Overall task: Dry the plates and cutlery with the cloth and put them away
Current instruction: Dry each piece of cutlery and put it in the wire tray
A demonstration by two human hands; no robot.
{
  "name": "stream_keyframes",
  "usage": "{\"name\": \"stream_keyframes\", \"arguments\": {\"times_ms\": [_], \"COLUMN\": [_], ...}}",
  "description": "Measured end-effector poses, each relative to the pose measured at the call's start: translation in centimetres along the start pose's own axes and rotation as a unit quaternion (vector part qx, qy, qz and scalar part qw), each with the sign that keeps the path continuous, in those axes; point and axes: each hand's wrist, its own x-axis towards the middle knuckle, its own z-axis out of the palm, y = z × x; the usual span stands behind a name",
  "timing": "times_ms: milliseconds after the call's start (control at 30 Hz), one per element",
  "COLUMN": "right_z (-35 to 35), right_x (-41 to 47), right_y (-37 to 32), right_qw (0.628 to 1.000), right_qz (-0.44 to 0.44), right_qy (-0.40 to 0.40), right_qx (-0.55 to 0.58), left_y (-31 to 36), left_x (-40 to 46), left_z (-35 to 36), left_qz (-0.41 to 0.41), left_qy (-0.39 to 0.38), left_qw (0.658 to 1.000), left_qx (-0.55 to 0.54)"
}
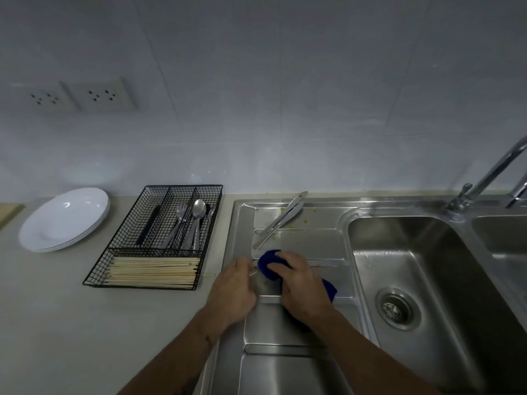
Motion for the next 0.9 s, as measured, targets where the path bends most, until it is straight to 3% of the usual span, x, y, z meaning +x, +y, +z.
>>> {"name": "stream_keyframes", "arguments": {"times_ms": [200,367,500,633,700,800,900], "right_z": [-1.5,-2.1,-3.1,-2.3,-2.7,-4.1,-4.1], "right_x": [1.0,1.5,1.6,2.0,2.8,4.7,5.5], "right_y": [0.7,-1.9,-2.9,-6.9,-9.5,-11.9,-12.7], "right_qw": [0.991,0.995,0.979,0.985,0.991,0.982,0.976], "right_qz": [0.093,-0.023,0.093,0.011,0.014,0.098,0.062], "right_qy": [0.092,0.056,0.148,0.109,0.094,0.159,0.201], "right_qx": [-0.029,-0.079,-0.109,-0.130,-0.095,-0.030,-0.055], "left_y": [-1.0,-2.2,-3.7,-5.4,-5.9,-6.2,-6.5], "left_x": [0.2,1.6,1.4,0.8,0.7,0.7,0.8], "left_z": [-1.6,-3.5,-5.5,-6.4,-6.8,-7.8,-8.7], "left_qz": [0.075,0.157,0.207,0.238,0.266,0.301,0.336], "left_qy": [0.061,0.105,0.117,0.115,0.122,0.149,0.182], "left_qw": [0.995,0.982,0.971,0.964,0.956,0.941,0.922], "left_qx": [0.012,-0.007,-0.008,-0.026,-0.033,-0.047,-0.065]}}
